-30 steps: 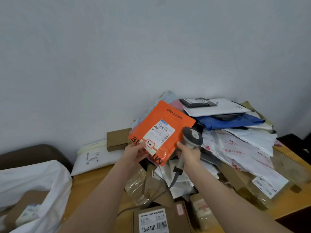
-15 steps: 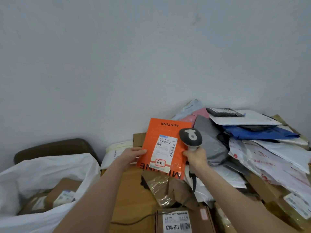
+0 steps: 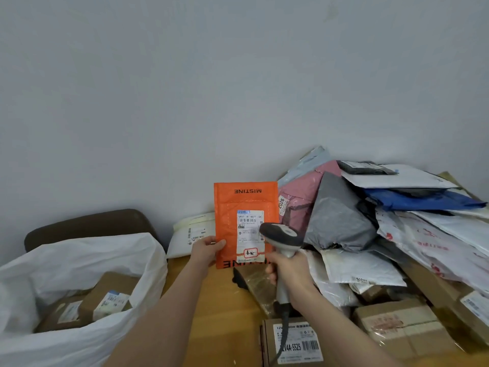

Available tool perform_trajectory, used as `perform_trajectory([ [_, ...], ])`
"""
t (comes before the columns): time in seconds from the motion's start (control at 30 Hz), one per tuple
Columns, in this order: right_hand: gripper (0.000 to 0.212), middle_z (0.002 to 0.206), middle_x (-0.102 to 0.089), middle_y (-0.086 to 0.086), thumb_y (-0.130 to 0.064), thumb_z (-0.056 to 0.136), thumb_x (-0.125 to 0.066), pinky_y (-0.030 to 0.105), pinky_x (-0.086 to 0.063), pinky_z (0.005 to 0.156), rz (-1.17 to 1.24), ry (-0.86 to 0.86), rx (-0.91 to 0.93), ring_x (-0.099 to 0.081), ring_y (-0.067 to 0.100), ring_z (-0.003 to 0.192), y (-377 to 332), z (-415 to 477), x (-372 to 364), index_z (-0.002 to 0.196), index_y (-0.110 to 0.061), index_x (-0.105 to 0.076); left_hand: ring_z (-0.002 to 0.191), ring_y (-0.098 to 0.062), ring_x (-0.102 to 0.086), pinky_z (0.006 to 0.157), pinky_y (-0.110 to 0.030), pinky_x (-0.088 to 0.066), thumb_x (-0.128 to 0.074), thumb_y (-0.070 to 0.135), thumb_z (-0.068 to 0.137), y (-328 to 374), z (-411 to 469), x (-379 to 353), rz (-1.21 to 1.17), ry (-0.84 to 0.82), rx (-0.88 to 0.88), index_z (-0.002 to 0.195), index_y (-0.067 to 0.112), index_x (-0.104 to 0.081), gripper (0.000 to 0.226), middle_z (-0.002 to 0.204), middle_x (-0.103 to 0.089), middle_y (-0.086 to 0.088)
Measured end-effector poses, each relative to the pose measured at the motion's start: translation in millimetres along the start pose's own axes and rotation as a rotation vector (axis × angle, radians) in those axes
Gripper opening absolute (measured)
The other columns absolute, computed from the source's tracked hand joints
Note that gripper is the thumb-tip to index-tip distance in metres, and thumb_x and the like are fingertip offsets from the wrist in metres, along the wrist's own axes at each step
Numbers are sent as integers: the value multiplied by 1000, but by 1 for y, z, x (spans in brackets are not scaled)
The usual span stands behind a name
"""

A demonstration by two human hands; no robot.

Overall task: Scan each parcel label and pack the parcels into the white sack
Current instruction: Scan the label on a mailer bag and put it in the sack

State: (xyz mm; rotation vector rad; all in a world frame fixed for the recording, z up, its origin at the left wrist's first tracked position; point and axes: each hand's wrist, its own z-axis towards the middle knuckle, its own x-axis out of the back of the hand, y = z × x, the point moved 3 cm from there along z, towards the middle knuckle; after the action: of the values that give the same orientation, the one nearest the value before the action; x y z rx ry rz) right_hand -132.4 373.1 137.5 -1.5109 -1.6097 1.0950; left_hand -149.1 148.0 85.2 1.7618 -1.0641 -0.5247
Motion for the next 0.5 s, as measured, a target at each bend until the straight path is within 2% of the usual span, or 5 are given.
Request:
perform_trajectory([
  [0.13,16,51,-60,11,-3,83,-65,24,-42,42,-21,2,4,-50,16,38,-1,-13,-11,67,-4,-63,78,-18,-64,56,-27,-48,-66,12,88,-8,1,5,-14,10,9,89,18,-58,11,89,-65,-2],
  [0.3,18,51,-58,11,-4,83,-64,22,-39,40,-53,-4,-28,-46,16,36,-1,-18,-16,66,1,-62,81,-19,-63,59,-29,-50,-65,12,88,-16,3,9,-28,27,26,94,18,-58,11,92,-64,-2],
  [0.4,14,52,-57,12,-3,83,-63,22,-38,40,-73,-10,-46,-45,17,37,-1,-19,-17,70,3,-63,79,-17,-62,58,-28,-49,-65,12,89,-18,5,11,-31,33,26,89,21,-56,12,90,-64,-1],
  [0.5,15,52,-55,12,-2,83,-62,21,-37,39,-69,-10,-45,-44,16,35,-1,-18,-16,68,2,-61,80,-17,-61,60,-28,-49,-65,12,89,-19,6,12,-30,44,31,94,18,-56,12,91,-63,-1],
])
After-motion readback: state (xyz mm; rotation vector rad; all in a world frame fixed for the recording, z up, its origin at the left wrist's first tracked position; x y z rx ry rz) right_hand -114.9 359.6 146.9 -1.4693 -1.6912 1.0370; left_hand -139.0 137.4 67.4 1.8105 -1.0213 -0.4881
